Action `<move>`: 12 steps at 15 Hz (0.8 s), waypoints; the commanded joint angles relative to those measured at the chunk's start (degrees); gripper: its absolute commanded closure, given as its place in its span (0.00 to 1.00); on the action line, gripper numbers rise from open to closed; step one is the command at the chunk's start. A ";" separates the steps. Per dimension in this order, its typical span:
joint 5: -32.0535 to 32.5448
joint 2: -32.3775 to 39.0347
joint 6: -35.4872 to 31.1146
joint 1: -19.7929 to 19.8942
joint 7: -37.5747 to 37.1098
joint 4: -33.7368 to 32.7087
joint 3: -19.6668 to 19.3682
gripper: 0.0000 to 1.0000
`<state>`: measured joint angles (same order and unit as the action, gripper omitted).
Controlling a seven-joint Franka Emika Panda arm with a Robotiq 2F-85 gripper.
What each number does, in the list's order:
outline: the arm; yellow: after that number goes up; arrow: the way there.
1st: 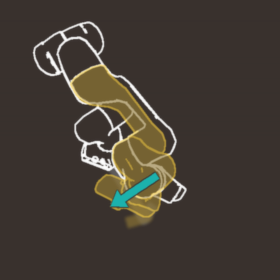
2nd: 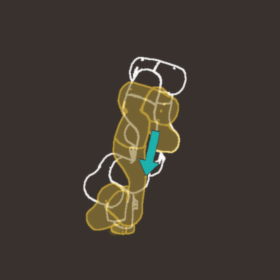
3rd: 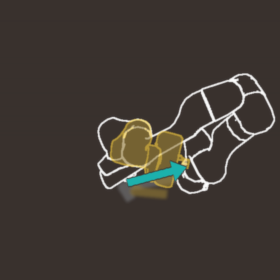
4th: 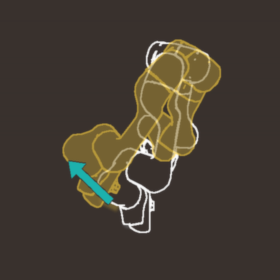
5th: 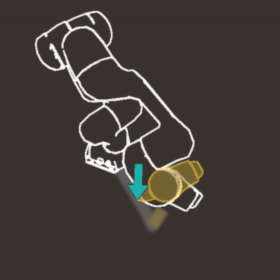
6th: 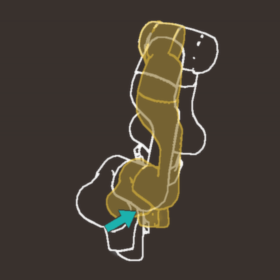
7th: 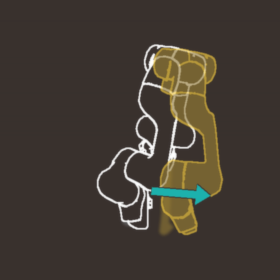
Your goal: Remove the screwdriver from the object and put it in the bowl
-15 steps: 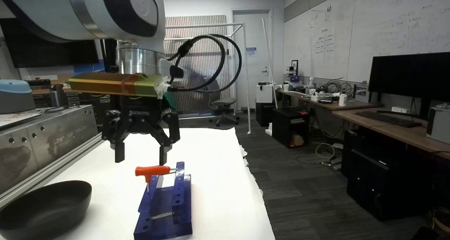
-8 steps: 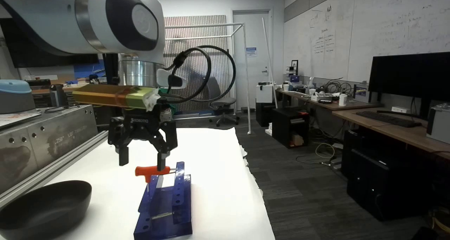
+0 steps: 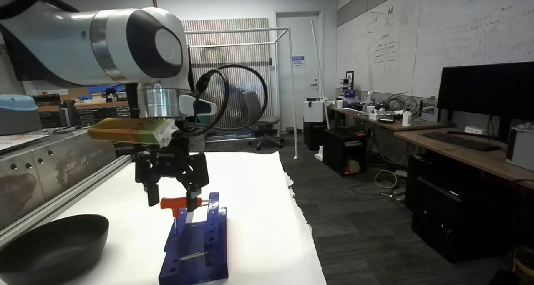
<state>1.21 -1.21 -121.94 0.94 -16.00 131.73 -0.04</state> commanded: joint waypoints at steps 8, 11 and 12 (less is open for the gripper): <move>2.69 0.29 -0.18 -0.16 -1.81 -0.48 -0.11 0.75; 2.56 0.12 0.09 -0.11 -1.18 -0.42 -0.17 0.84; 2.86 0.14 0.26 -0.13 -1.25 -0.55 -0.14 0.94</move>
<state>2.99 -0.68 -121.93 0.92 -17.20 131.66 -0.05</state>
